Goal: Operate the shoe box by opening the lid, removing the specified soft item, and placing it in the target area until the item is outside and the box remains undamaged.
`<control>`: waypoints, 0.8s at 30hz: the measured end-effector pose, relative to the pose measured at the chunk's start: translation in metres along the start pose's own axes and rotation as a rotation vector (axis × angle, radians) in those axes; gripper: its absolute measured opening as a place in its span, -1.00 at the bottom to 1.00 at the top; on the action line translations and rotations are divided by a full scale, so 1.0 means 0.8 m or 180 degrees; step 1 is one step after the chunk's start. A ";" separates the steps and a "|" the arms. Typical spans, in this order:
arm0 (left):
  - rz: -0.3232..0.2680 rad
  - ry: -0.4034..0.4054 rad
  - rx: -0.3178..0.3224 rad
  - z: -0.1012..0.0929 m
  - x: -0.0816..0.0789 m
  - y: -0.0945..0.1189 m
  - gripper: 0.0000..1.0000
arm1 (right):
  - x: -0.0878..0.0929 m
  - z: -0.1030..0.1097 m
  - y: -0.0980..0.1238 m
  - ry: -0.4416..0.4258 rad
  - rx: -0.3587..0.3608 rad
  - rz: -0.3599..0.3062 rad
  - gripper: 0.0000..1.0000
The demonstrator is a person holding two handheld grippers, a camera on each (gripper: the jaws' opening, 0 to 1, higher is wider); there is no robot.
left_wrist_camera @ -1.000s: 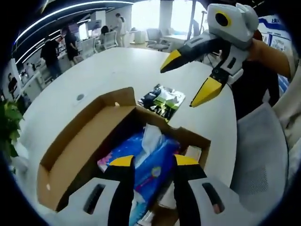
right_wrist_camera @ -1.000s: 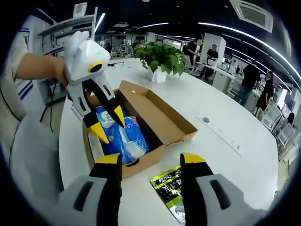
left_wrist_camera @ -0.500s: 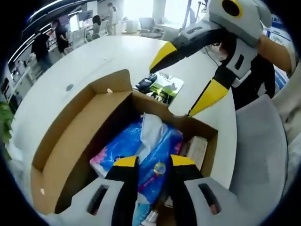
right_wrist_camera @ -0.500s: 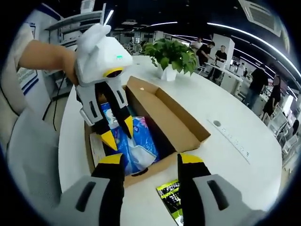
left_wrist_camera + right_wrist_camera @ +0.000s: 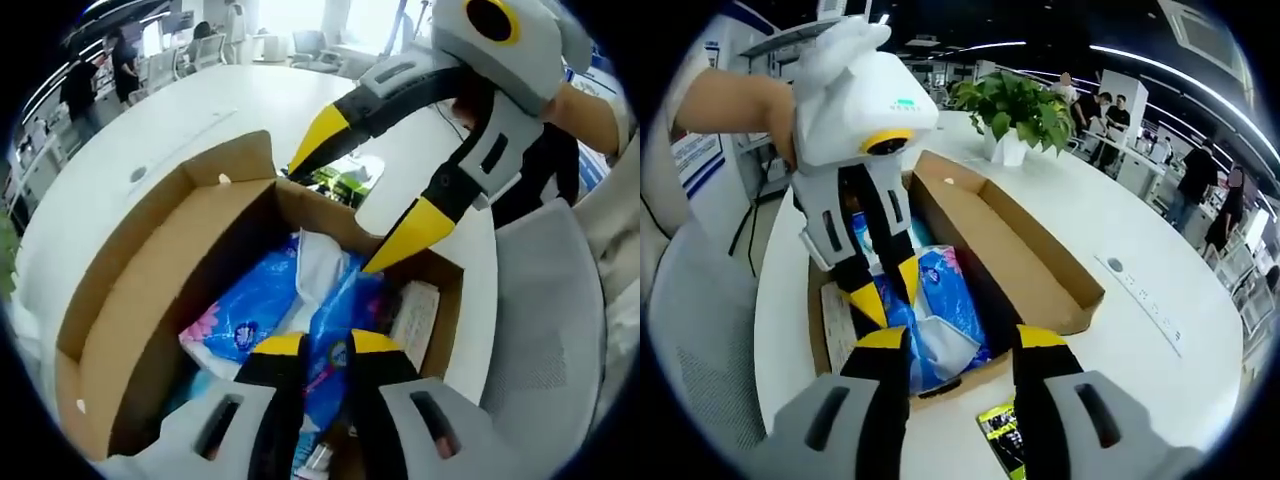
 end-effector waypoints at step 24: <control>-0.0018 0.0007 0.0032 -0.009 0.003 0.005 -1.00 | 0.005 0.000 -0.065 0.0129 -0.0095 0.0233 -0.77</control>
Point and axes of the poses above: the point that each gripper's makers call its tool centre point, and the gripper's own axes: y roughly backward along the fingers, z roughly to its left, x roughly out of its underside, the point moved 5 cm from there along y, roughly backward along the fingers, and after that the axes turned 10 degrees about -x, right-handed, at the moved point
